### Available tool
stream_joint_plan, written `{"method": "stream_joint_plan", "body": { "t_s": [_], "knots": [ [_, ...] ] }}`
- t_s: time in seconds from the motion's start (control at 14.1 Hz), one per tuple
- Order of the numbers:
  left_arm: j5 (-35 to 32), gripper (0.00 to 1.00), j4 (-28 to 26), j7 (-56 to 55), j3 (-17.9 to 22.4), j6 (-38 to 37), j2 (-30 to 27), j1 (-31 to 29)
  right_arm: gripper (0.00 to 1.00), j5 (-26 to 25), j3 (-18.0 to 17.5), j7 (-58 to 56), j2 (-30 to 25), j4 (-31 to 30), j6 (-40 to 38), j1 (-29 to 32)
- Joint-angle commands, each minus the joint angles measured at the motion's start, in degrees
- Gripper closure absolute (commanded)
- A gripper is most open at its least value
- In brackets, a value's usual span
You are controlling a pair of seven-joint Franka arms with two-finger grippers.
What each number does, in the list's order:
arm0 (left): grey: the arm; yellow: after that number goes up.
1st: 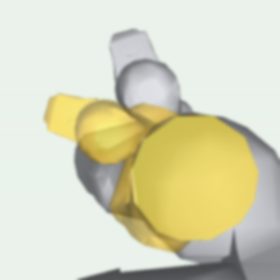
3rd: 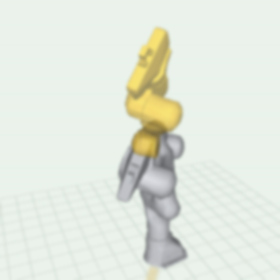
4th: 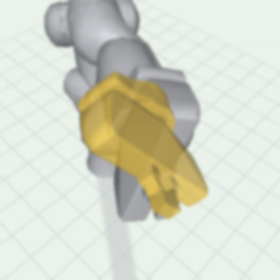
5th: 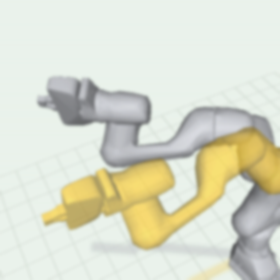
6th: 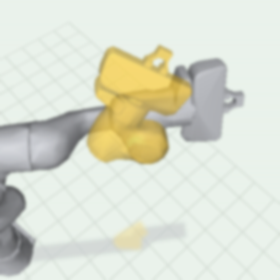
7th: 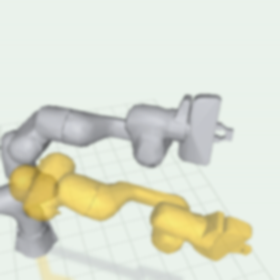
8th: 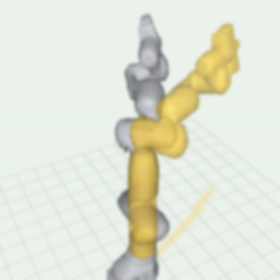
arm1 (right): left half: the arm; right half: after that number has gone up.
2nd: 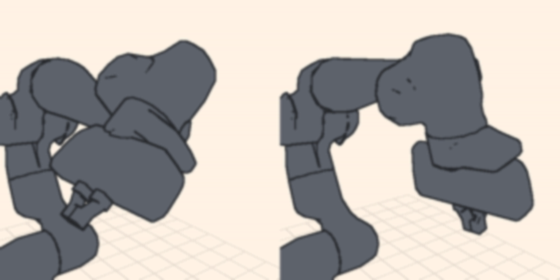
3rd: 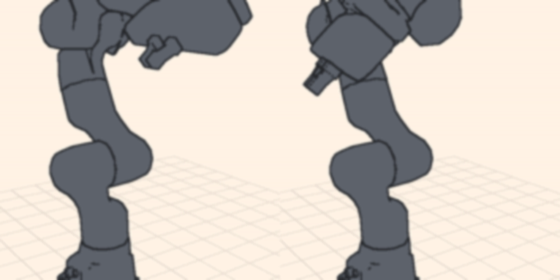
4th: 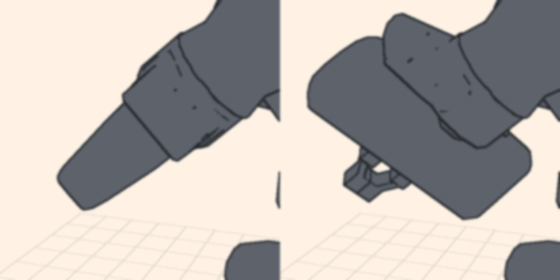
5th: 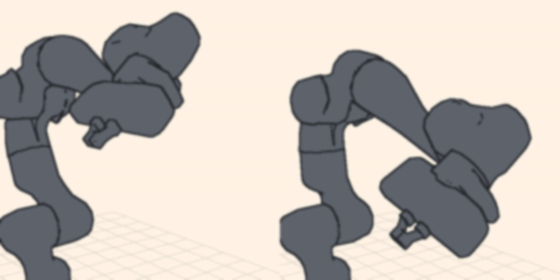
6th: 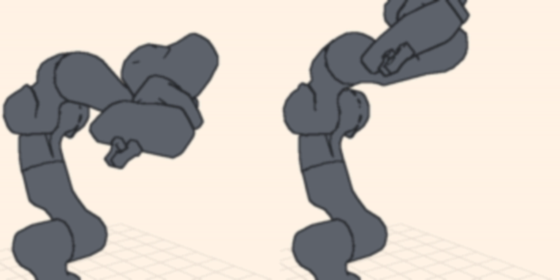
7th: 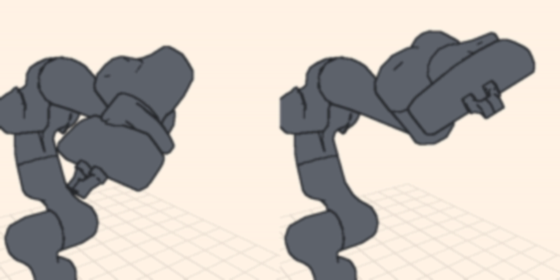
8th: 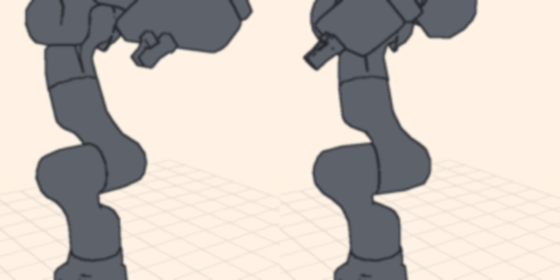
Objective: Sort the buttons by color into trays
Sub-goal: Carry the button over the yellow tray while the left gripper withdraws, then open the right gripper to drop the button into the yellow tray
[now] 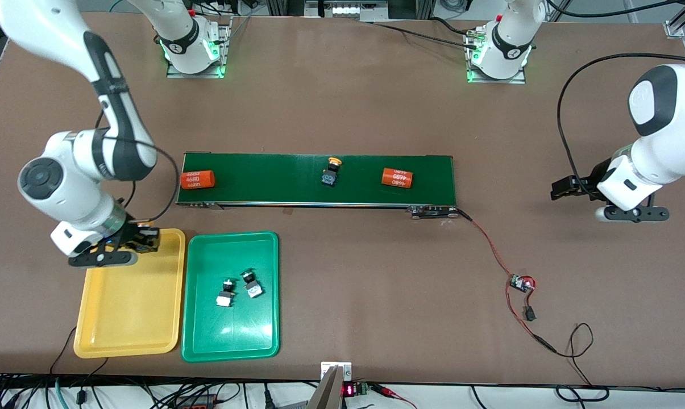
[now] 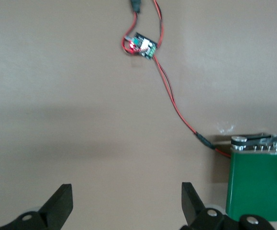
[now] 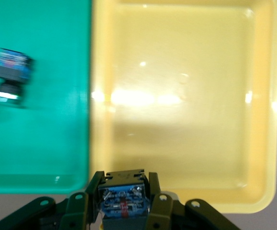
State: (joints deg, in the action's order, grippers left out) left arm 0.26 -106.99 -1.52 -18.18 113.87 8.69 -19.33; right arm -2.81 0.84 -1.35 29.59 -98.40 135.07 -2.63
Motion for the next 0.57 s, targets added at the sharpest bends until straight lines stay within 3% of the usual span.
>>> {"method": "stream_joint_plan", "body": {
  "t_s": [0.0, 0.28, 0.49],
  "knots": [
    [-1.6, 0.0, 6.8, -1.9, 3.1, -3.0, -1.5, 2.2, 1.0, -0.1, -1.0, -3.2, 6.5, 5.6, 0.4, 2.7],
    [-1.0, 0.0, 14.0, -2.2, 13.8, -13.0, -1.2, 11.8, 0.98, -0.3, -0.9, -3.5, 12.7, 8.7, 3.4, 5.3],
    [-1.0, 0.0, 19.6, -2.2, 16.9, -20.9, 0.3, 14.5, 0.8, -0.3, -0.9, -3.6, 13.2, 8.8, 3.9, 5.4]
  ]
}}
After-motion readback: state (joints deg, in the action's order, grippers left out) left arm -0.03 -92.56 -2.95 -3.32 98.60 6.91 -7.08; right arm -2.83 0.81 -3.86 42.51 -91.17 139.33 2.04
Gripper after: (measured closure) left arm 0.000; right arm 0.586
